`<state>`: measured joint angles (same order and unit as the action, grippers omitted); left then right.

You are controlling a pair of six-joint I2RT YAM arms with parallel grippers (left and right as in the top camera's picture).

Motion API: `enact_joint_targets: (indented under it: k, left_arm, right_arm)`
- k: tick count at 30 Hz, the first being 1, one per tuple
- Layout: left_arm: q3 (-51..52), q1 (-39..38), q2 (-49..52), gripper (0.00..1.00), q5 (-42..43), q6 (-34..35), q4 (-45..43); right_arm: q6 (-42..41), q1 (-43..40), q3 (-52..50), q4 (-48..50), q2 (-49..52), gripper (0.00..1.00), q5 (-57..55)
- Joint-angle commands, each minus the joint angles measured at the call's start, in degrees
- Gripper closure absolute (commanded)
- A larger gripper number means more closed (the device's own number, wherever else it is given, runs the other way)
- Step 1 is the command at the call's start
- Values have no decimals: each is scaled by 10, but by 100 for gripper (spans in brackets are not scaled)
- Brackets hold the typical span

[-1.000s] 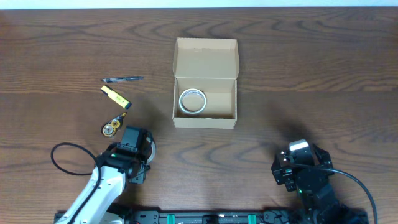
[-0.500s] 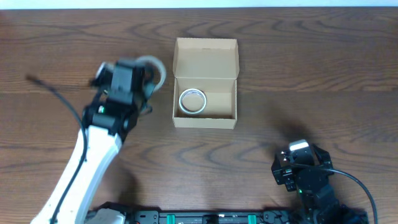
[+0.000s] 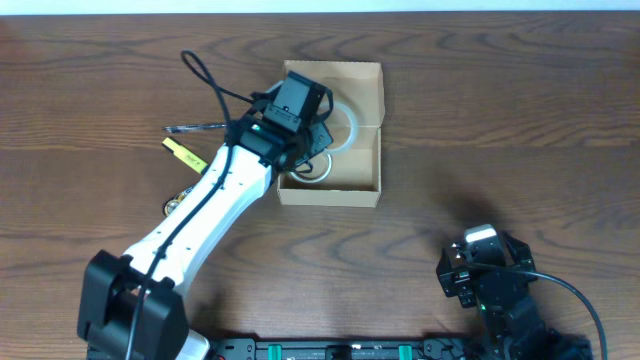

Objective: Pack container
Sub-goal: 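Place the clear tape roll into the box with the left gripper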

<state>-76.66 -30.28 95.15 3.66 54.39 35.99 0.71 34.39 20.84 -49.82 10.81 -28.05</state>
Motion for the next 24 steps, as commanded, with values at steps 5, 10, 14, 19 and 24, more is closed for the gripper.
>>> enact_joint_targets:
  k: [5, 10, 14, 19, 24]
  left_arm:
    - [-11, -9, 58, 94, 32, 38, 3]
    - [-11, -9, 85, 94, 39, 76, 33]
    - [-11, -9, 91, 94, 48, 85, 51]
    - [-11, -9, 91, 74, 48, 85, 54]
    - [-11, -9, 91, 67, 48, 85, 53]
  right_arm:
    - [6, -3, -1, 1, -4, 1, -6]
    - [7, -3, -1, 1, -4, 1, -6]
    - [6, -3, -1, 1, -4, 1, -6]
    - [7, -3, -1, 1, -4, 1, -6]
    - [6, -3, -1, 1, -4, 1, -6]
